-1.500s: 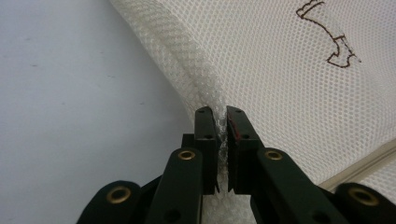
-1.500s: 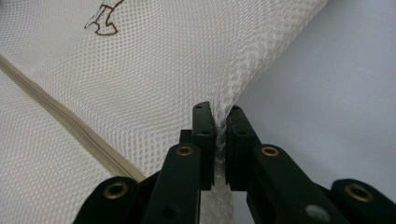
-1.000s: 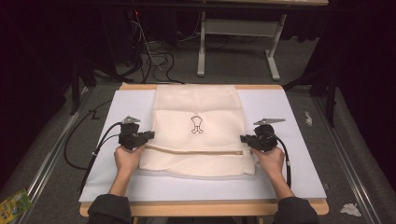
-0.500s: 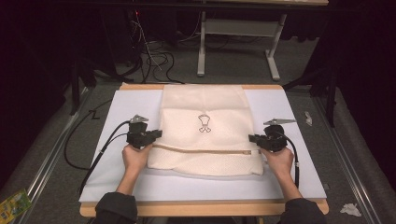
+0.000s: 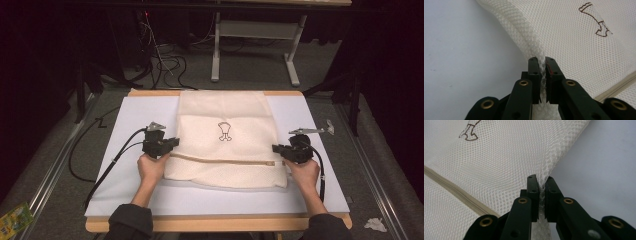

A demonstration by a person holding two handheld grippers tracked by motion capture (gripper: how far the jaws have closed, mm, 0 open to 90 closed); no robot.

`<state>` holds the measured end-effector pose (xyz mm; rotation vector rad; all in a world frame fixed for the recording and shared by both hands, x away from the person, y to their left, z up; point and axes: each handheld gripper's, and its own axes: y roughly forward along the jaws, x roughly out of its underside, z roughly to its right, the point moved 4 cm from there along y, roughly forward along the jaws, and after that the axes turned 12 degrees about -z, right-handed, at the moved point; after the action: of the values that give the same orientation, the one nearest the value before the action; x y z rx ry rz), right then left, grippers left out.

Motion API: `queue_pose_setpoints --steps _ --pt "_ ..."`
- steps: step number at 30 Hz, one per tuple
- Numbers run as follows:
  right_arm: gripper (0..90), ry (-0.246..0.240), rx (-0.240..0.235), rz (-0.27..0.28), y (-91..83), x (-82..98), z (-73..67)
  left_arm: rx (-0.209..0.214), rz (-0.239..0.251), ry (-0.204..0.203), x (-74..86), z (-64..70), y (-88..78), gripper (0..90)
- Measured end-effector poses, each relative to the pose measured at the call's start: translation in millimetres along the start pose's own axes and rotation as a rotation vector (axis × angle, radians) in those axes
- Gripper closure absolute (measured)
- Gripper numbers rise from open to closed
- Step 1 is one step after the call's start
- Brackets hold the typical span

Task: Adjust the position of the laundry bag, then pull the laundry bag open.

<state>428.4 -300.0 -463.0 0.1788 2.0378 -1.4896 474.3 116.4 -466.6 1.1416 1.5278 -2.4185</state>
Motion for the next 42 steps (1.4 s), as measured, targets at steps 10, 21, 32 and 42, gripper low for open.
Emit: queue_pose_setpoints --steps 10,21,32,42 --pt "85.9 0.018 0.02 -0.012 3.7 11.8 6.8 -0.008 -0.006 0.021 4.5 6.8 11.7 84.2" --pt "85.7 0.038 0.013 -0.017 7.2 23.7 8.8 -0.035 -0.049 0.049 11.7 11.5 12.9 83.6" --pt "84.1 0.032 0.011 -0.018 9.3 29.1 5.9 -0.069 -0.05 0.068 15.9 12.4 10.9 78.3" --pt "58.2 0.041 0.01 0.004 7.7 35.0 8.5 -0.126 0.056 0.14 23.4 24.2 -7.4 59.7"
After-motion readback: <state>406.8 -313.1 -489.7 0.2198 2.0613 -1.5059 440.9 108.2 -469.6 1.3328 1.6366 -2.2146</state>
